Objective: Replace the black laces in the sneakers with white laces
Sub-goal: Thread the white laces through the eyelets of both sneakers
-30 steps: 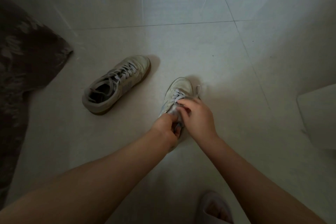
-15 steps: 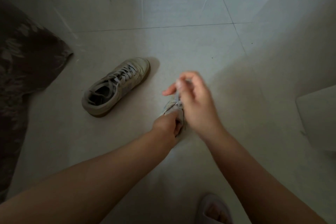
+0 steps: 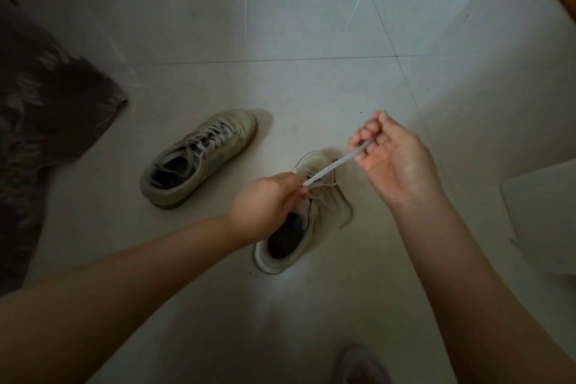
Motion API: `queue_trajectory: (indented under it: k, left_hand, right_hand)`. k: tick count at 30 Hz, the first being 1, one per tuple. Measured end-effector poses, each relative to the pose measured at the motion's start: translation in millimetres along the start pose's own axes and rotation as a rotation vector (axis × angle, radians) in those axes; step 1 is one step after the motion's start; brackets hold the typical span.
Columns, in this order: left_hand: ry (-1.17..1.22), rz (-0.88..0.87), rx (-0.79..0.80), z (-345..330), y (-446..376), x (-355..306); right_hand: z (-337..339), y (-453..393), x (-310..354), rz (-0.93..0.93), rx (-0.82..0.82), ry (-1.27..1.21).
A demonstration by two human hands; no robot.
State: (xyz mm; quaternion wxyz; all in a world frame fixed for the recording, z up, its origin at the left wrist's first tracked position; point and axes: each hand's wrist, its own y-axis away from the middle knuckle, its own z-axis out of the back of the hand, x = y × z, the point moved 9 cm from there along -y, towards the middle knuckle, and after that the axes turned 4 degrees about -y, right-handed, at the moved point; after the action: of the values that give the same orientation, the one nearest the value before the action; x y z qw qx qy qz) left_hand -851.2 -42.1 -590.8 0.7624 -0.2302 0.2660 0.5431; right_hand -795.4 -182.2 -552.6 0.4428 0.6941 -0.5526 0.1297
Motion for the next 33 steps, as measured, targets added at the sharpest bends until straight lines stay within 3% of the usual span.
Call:
queue_trajectory:
  k: [3, 6, 8, 11, 13, 15, 18, 21, 25, 30, 33]
  left_hand:
    - [0.156, 0.075, -0.142, 46, -6, 6]
    - [0.225, 0.114, -0.288, 93, -32, 6]
    - [0.111, 0.087, -0.21, 102, -44, 4]
    - [-0.356, 0.059, 0.091, 77, -37, 19]
    - [-0.661, 0.05, 0.324, 51, -18, 38]
    - [-0.775, 0.048, 0.484, 32, 2, 53]
    - [-0.843, 0.105, 0.572, 23, 17, 73]
    - [-0.947, 0.175, 0.662, 17, 29, 90]
    - [-1.005, 0.258, 0.796, 0, 39, 99]
    - [-0.999, 0.346, 0.769, 10, 40, 104]
    - [-0.731, 0.156, 0.413, 25, 6, 65]
  right_hand:
    - [49, -12, -4, 0.197, -0.16, 0.764]
    - [66, -12, -50, 0.225, 0.05, 1.4]
    - [69, -10, -70, 0.261, 0.187, 1.579]
    - [63, -11, -74, 0.39, 0.251, 1.761]
    - [59, -16, -70, 0.424, 0.223, 1.817]
    - [53, -19, -70, 0.451, 0.233, 1.846]
    - [46, -20, -72, 0.472, 0.282, 1.863]
    - [55, -26, -63, 0.354, 0.18, 1.83]
    - [47, -19, -53, 0.393, 0.166, 1.786]
    - [29, -18, -48, 0.263, 0.276, 1.684]
    - [-3, -5, -48, 0.208, 0.426, 1.567]
